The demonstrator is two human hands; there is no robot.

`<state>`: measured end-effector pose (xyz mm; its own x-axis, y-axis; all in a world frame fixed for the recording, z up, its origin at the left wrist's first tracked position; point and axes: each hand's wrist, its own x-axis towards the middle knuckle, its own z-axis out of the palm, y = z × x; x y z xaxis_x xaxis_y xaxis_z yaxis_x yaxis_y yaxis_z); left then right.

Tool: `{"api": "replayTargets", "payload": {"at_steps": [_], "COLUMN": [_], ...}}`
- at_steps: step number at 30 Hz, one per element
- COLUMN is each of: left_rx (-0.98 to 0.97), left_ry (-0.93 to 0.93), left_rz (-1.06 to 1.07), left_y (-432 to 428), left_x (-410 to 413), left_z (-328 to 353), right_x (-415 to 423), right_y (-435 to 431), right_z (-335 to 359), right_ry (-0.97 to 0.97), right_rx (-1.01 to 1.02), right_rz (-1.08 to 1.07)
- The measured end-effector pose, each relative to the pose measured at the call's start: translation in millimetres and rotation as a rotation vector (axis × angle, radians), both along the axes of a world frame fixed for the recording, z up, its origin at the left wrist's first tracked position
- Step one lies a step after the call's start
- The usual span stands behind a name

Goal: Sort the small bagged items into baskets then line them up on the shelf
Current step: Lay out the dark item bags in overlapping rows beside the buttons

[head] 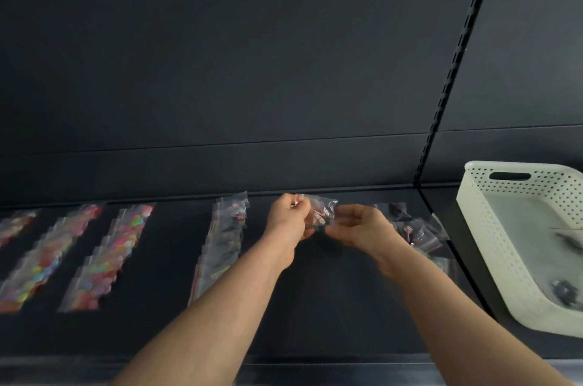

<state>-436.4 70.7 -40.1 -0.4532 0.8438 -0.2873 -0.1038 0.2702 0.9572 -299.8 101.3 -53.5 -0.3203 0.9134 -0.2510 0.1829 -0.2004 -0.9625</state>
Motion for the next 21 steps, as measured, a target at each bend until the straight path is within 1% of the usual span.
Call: {"api": "replayTargets", "payload": {"at_steps": [3,7,9,12,13,15,17,19,21], "left_rx": [-0.036,-0.063,-0.071,-0.087,-0.098,-0.138,-0.178,-0.201,-0.196], "left_ry": [0.036,0.105,0.128,0.145,0.161,0.225,0.309,0.406,0.520], "left_rz": [-0.064,-0.115,-0.117,-0.117,-0.129,-0.167,-0.195,-0.192,-0.172], "left_y": [-3.6,-6.8,-7.0,-7.7,-8.4,-9.3,-9.1,-8.2,-5.8], "left_x": [-5.5,-14.3,-17.5,-22.4,-24.5,-30.7,-37.7,-43.4,-46.7], "left_z": [0.0,-0.5,-1.0,-4.2,-5.6,-9.2,-14.7,-19.8,-24.1], "right_x": [-7.0,-17.3,-22.5,-27.3,-28.1,-28.7,-29.6,-33.3,-38.1], "right_y": [1.2,-1.4,-2.5,0.0,0.8,1.7,3.3,4.5,3.0], "right_z": [-1.3,-4.3,-6.9,-9.5,-9.0,-9.5,-16.5,-22.7,-23.9], "right_ry": [0.111,0.159,0.162,0.059,0.053,0.078,-0.019,-0.215,-0.316], "right_rx": [-0.009,-0.042,-0.041,0.051,0.063,0.009,0.008,0.110,0.188], "right_rz": [-0.088,-0.148,-0.161,-0.212,-0.209,-0.132,-0.075,-0.096,-0.132]}}
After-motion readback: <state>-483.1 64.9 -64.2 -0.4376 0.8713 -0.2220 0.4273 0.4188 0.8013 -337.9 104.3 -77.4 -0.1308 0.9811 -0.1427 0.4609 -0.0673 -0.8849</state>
